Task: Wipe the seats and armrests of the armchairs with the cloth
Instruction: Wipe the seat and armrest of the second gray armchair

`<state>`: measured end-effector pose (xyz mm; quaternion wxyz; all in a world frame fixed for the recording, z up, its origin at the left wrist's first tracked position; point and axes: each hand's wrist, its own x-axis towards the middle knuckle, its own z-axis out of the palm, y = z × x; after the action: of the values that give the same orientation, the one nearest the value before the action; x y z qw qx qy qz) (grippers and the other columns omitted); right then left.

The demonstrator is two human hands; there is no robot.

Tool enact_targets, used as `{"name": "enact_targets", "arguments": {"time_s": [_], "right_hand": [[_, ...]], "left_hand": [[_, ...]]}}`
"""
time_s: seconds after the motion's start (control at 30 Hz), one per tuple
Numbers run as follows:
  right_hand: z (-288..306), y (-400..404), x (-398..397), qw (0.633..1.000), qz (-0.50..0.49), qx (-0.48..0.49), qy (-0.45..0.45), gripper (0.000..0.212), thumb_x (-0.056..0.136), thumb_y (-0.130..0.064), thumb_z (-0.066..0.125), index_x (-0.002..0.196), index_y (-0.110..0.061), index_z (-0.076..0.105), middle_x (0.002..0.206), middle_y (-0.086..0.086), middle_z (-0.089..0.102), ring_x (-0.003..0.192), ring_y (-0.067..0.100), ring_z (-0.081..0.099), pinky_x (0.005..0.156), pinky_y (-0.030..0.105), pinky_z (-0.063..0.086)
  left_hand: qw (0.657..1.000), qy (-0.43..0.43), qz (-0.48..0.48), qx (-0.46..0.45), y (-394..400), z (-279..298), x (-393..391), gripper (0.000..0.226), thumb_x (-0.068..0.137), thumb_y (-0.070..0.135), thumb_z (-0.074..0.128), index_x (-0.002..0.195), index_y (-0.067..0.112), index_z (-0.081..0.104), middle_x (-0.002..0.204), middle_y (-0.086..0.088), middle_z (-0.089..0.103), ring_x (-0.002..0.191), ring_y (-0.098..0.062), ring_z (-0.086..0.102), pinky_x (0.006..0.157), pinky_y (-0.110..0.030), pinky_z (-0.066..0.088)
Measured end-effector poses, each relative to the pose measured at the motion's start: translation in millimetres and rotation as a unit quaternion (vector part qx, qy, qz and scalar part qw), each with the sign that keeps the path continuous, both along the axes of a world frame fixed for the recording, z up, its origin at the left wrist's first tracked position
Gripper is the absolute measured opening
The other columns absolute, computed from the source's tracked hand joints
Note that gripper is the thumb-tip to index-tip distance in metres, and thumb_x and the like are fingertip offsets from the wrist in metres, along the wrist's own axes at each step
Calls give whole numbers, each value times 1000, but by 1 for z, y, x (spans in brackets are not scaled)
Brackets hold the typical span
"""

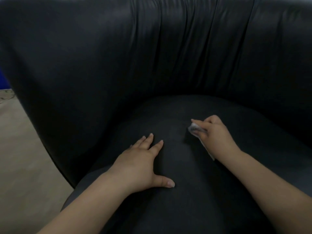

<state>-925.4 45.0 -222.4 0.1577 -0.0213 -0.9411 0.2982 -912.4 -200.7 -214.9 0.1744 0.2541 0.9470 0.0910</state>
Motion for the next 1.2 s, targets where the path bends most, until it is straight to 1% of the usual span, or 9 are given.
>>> {"name": "enact_targets", "arguments": {"time_s": [0.1, 0.23, 0.33, 0.4, 0.53, 0.73, 0.87, 1.0, 1.2], "right_hand": [[-6, -8, 0, 999, 5, 38, -11, 30, 91, -19, 57, 120, -19, 64, 108, 15, 50, 91, 17, 50, 75, 13, 32], [1, -16, 8, 998, -44, -2, -38, 29, 89, -11, 64, 118, -10, 66, 100, 10, 46, 92, 15, 51, 82, 10, 33], [20, -30, 26, 987, -85, -98, -94, 28, 91, -15, 62, 118, -9, 65, 102, 8, 44, 101, 20, 53, 86, 7, 34], [40, -40, 37, 983, -101, -113, -106, 29, 92, -16, 60, 120, -11, 64, 103, 2, 44, 103, 20, 52, 85, 10, 35], [94, -57, 41, 986, -103, -110, -71, 30, 93, -15, 59, 123, -20, 62, 99, -5, 42, 97, 2, 49, 78, -2, 35], [160, -94, 28, 982, -119, -125, -77, 36, 95, -26, 56, 130, -33, 56, 96, -13, 37, 90, 5, 47, 83, 14, 42], [202, -125, 24, 971, -143, -173, -84, 35, 94, -27, 56, 128, -33, 57, 98, -16, 39, 91, -9, 46, 72, -1, 37], [249, -158, 20, 967, -138, -194, -93, 36, 94, -26, 57, 130, -31, 56, 98, -15, 39, 91, -14, 44, 74, -7, 33], [308, -197, 8, 955, -157, -233, -94, 38, 94, -26, 58, 131, -32, 55, 99, -15, 41, 93, -14, 46, 77, -7, 31]], "left_hand": [[1000, 10, -4, 3, 0, -1, -3, 117, 62, 84, 57, 151, 41, -5, 160, 10, -18, 147, -12, -12, 119, -39, 6], [1000, 6, 16, 7, -6, 14, -4, 98, 79, 72, 54, 154, 34, 4, 162, 7, -9, 149, -15, -5, 121, -40, 9], [1000, 4, 23, -6, -20, 40, 2, 89, 86, 66, 51, 154, 31, 6, 163, 6, -5, 149, -17, -3, 121, -40, 10], [1000, -2, 18, -17, -32, 64, 6, 88, 87, 65, 50, 154, 30, 6, 163, 5, -5, 149, -17, -3, 121, -39, 10], [1000, 17, 8, -13, -53, 119, 4, 86, 88, 65, 48, 154, 30, 5, 163, 6, -3, 149, -17, -4, 119, -38, 10], [998, 57, -2, 30, -73, 187, -5, 76, 91, 58, 48, 153, 30, 14, 162, 10, 6, 148, -15, -2, 118, -37, 12], [994, 98, -30, 26, -90, 232, -7, 68, 92, 50, 48, 152, 29, 23, 162, 7, 9, 148, -17, -4, 119, -36, 4], [988, 153, -15, 14, -115, 287, -16, 65, 88, 44, 55, 148, 29, 35, 161, 4, 15, 149, -21, 2, 118, -44, 1], [992, 101, 72, -21, -158, 342, -50, 79, 91, 48, 51, 154, 30, 6, 163, 1, -4, 149, -22, -6, 119, -44, 1]]}}
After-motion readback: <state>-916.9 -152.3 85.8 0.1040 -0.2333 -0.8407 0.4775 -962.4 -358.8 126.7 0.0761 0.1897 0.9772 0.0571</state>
